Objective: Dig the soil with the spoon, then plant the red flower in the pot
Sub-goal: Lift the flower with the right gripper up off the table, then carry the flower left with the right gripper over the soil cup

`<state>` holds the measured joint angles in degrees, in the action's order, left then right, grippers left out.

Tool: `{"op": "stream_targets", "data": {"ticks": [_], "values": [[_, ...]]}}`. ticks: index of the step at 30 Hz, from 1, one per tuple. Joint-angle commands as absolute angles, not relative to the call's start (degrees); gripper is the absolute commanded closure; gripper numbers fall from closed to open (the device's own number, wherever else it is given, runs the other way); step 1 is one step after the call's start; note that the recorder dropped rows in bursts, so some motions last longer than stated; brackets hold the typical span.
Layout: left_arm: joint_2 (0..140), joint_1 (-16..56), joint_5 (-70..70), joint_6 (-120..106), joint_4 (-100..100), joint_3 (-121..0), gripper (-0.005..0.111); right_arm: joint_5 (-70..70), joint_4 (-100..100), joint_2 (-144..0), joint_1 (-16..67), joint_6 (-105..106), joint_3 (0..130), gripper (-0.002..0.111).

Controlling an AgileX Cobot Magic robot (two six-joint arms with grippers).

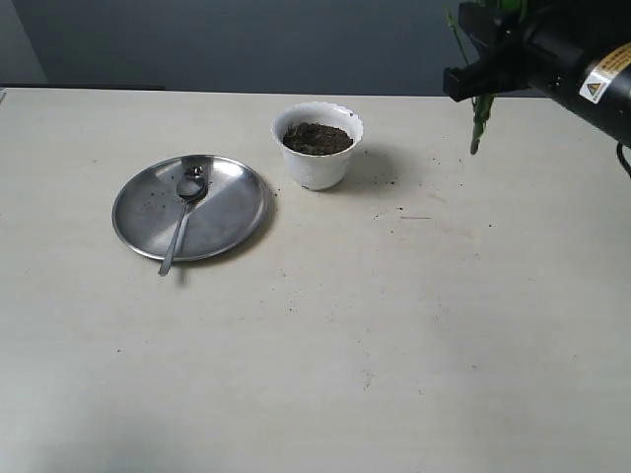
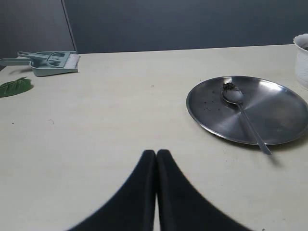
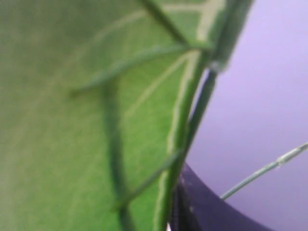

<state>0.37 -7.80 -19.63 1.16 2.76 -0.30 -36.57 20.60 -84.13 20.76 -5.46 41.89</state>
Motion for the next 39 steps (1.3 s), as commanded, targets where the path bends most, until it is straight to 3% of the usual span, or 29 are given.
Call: {"op": "stream_targets", "data": {"ticks": [1, 16, 39], "values": [[0.0, -7.9, -19.2, 1.1, 2.8, 0.0, 0.106, -39.3, 28.8, -89.1, 20.7, -12.4, 48.5, 0.109], [0.0, -7.9, -19.2, 1.1, 2.8, 0.0, 0.106, -50.4, 56.1, -109.2, 20.7, -31.8, 72.5, 0.109], [0.0, -7.9, -19.2, 1.1, 2.8, 0.0, 0.106, -51.4, 62.2, -119.2, 20.7, -33.1, 82.6, 0.109]]}}
